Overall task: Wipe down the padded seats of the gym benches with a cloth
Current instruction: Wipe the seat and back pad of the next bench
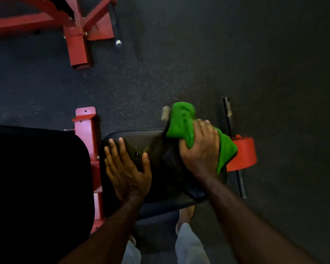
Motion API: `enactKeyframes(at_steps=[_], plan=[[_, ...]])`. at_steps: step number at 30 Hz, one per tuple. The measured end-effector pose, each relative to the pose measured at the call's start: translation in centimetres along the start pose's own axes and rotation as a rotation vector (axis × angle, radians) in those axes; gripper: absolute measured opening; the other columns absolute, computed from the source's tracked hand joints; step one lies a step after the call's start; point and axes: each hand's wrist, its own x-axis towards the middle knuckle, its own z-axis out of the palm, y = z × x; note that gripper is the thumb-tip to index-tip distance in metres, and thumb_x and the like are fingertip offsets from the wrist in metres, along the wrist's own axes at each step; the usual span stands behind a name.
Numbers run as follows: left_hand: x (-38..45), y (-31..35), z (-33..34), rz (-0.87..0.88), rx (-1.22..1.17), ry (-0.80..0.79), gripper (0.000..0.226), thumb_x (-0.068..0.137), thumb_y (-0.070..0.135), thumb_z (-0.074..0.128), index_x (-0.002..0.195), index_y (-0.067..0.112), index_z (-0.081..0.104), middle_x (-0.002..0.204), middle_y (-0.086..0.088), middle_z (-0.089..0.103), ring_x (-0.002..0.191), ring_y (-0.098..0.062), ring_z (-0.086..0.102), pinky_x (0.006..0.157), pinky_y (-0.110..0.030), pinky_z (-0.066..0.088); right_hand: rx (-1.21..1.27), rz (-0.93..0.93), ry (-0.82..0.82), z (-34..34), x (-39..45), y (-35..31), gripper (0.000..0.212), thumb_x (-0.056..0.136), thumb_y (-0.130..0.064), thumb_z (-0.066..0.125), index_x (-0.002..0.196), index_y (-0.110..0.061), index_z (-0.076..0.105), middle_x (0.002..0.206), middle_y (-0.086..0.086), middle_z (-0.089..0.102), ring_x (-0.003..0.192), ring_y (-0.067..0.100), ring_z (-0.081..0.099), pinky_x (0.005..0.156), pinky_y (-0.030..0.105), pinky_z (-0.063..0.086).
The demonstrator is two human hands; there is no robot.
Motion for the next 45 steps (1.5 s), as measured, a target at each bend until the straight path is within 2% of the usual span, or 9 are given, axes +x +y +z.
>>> enactKeyframes(at_steps=[2,7,13,19,24,29,34,39,45], plan=[[0.0,-0.1,0.1,0.006,-0.016,0.004,0.080,0.096,0.057,0.042,0.162,0.017,0.024,0.171,-0.009,0.016,0.158,-0.028,0.013,0.123,-0.052,0.019,0.023,0.201,0.048,0.6,-0.7,-2.8,0.071,0.082,-0.047,0.052,0.143,-0.011,0.055,0.153,0.011,0.051,0.150,0.033,0.034,0.124,0.056,0.022],[-0.1,-0.1,-0.1,0.027,0.006,0.003,0.080,0.093,0.052,0.039,0.162,0.016,0.023,0.171,-0.009,0.016,0.158,-0.028,0.012,0.125,-0.047,0.014,-0.011,-0.538,-0.236,-0.4,-1.7,0.2,0.083,0.084,-0.044,0.055,0.161,-0.024,0.032,0.169,0.000,0.027,0.158,0.024,0.018,0.126,0.054,0.016],[0.0,0.0,0.1,0.017,-0.017,0.010,0.080,0.097,0.057,0.044,0.163,0.017,0.022,0.171,-0.009,0.016,0.158,-0.028,0.013,0.124,-0.049,0.016,0.050,0.413,0.147,-0.2,-2.4,-0.3,0.071,0.086,-0.047,0.052,0.149,-0.015,0.049,0.150,0.015,0.051,0.137,0.038,0.048,0.112,0.055,0.039],[0.0,0.0,0.0,0.018,-0.014,-0.005,0.080,0.097,0.059,0.041,0.163,0.017,0.021,0.171,-0.010,0.015,0.158,-0.029,0.011,0.124,-0.049,0.016,-0.031,-0.224,-0.108,-2.3,-2.5,5.1,0.083,0.085,-0.045,0.051,0.163,-0.029,0.027,0.169,0.000,0.027,0.155,0.031,0.026,0.120,0.053,0.030],[-0.1,0.0,0.1,0.029,-0.019,-0.002,0.081,0.097,0.059,0.040,0.163,0.016,0.020,0.171,-0.010,0.015,0.158,-0.030,0.011,0.124,-0.051,0.016,0.164,0.524,0.109,-0.7,-5.0,1.8,0.068,0.090,-0.047,0.048,0.152,-0.019,0.044,0.139,0.011,0.056,0.125,0.037,0.056,0.097,0.048,0.047],[0.0,0.0,0.1,0.034,-0.001,0.008,0.082,0.096,0.059,0.039,0.163,0.015,0.020,0.170,-0.012,0.015,0.158,-0.031,0.012,0.125,-0.049,0.014,-0.015,0.034,-0.039,-1.4,-8.2,4.8,0.081,0.089,-0.045,0.046,0.164,-0.029,0.021,0.171,0.007,0.018,0.156,0.032,0.023,0.120,0.051,0.028],[0.0,-0.1,0.2,0.035,0.002,0.010,0.083,0.096,0.060,0.039,0.163,0.016,0.019,0.171,-0.011,0.014,0.158,-0.030,0.011,0.125,-0.048,0.012,0.249,0.750,0.105,0.3,-10.2,0.5,0.074,0.092,-0.049,0.040,0.159,-0.019,0.034,0.162,0.018,0.035,0.146,0.041,0.036,0.113,0.053,0.035],[-0.1,-0.1,0.0,0.032,-0.014,0.009,0.082,0.097,0.059,0.041,0.163,0.017,0.017,0.171,-0.011,0.014,0.158,-0.030,0.011,0.125,-0.050,0.014,-0.028,0.153,-0.082,-0.3,-13.5,4.5,0.083,0.088,-0.050,0.041,0.165,-0.031,0.018,0.173,0.007,0.006,0.157,0.036,0.013,0.119,0.062,0.025],[-0.1,-0.2,0.3,0.041,0.008,0.019,0.081,0.098,0.060,0.039,0.163,0.017,0.018,0.171,-0.011,0.015,0.158,-0.031,0.012,0.125,-0.050,0.015,-0.007,0.339,-0.017,1.4,-13.0,-1.6,0.088,0.081,-0.047,0.045,0.164,-0.030,0.020,0.173,0.012,0.009,0.158,0.039,0.006,0.124,0.064,0.013]])
